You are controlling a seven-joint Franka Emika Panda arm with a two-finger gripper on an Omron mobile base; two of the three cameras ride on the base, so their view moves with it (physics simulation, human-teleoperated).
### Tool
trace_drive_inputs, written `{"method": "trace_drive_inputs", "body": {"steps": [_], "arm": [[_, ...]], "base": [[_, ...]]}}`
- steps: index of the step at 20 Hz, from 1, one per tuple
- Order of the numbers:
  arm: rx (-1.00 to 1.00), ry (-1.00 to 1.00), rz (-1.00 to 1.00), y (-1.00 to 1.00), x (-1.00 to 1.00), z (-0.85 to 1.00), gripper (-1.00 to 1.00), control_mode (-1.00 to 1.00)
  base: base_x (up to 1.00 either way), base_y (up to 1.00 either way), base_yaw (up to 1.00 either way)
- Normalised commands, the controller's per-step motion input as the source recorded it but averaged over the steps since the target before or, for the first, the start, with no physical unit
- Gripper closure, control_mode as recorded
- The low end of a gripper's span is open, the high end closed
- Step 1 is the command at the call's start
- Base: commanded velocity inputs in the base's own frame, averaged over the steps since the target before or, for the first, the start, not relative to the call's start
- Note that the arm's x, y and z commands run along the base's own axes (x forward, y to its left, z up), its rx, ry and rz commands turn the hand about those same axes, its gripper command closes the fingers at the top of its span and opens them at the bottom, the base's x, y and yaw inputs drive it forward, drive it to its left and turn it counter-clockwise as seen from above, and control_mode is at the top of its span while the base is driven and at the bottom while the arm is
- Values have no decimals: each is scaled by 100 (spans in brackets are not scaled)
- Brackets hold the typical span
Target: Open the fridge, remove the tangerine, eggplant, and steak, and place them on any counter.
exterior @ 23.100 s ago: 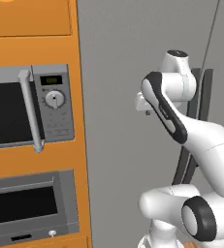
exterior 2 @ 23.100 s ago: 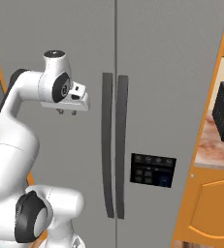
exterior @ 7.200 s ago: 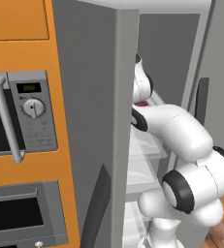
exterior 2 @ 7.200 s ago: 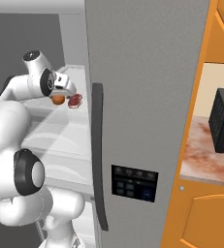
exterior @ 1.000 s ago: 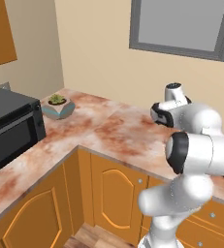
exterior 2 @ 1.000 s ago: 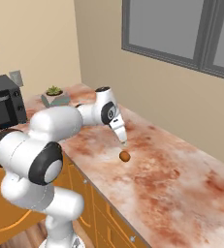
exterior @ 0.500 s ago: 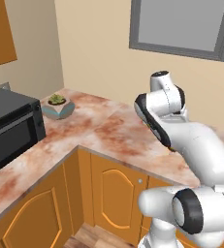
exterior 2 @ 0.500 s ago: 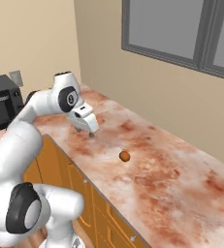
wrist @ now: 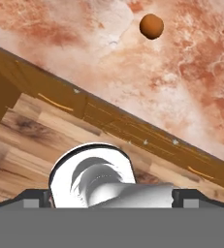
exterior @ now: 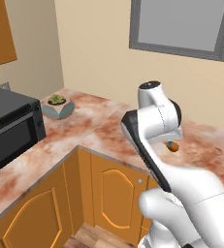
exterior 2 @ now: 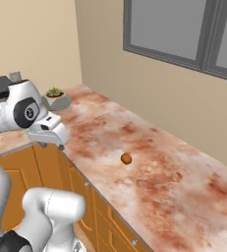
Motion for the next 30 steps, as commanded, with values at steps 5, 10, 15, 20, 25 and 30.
{"method": "trace_drive_inputs", "body": {"steps": [5, 10, 15, 20, 25, 30], "arm": [[0, 0, 9, 12, -19, -1, -100, 100], [0, 0, 0, 0, 0, 0, -100, 100], [0, 0, 0, 0, 0, 0, -100, 100], [0, 0, 0, 0, 0, 0, -100, 100], [0, 0, 0, 0, 0, 0, -100, 100], [0, 0, 0, 0, 0, 0, -100, 100]], "base": [[-45, 21, 23], [-62, 34, 74], [-43, 59, 74], [-25, 98, 65], [8, 93, 54], [47, 75, 23]]}}
